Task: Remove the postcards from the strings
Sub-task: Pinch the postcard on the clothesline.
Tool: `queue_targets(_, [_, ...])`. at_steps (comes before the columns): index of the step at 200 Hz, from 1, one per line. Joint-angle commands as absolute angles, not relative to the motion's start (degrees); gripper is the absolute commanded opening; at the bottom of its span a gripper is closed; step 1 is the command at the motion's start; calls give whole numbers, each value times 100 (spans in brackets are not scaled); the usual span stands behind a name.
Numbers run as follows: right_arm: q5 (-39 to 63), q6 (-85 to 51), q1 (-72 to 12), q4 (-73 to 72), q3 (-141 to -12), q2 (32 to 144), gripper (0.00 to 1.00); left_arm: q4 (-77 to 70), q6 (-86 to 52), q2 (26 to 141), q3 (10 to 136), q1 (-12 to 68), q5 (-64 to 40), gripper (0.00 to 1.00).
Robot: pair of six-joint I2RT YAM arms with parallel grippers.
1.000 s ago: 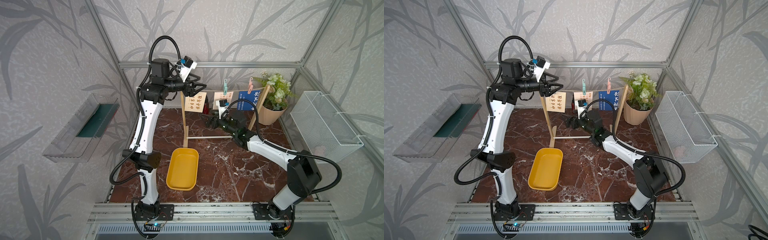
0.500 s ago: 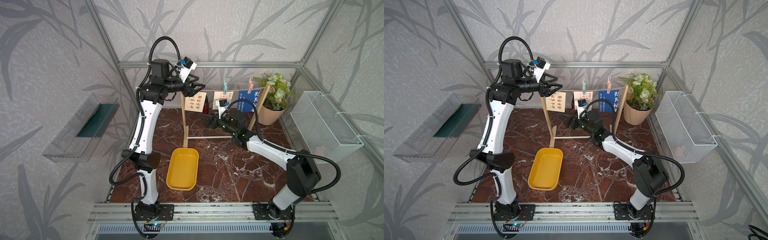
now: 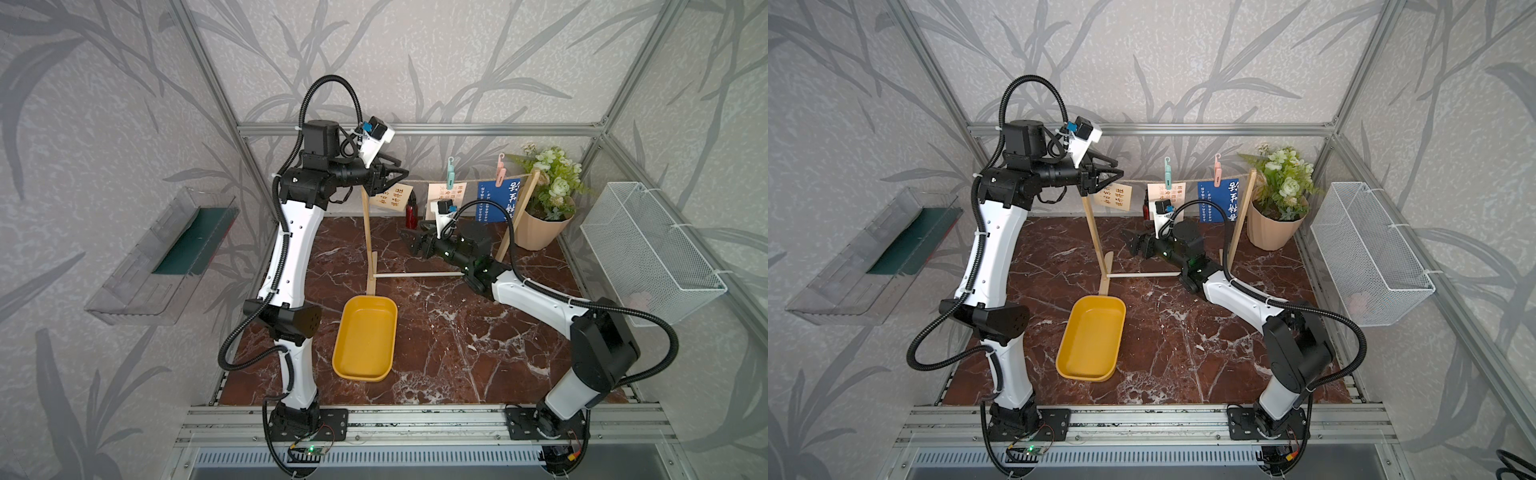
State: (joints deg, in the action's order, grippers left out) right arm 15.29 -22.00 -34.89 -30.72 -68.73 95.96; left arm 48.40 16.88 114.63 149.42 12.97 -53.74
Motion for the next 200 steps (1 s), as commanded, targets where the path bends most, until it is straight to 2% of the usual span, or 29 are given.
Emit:
queue_targets(1, [1371,-2045,-3511,-3361,-7121,9708,90,4966,1838,11294,15043,1307,-5502,41])
queue_targets(41, [1066,-1625,-3507,-3890,-6989,9721,94,4910,1820,11254,15039,1313,-5476,38])
queue_targets(101, [1032,-1215,-3459,-4478,-7123,9969,96,4837,1758,11241,15048,1318,-5502,37])
queue_targets(200, [1161,-1088,-3451,-5186,-7477,10403,92,4718,1672,11247,15047,1327,-5580,37])
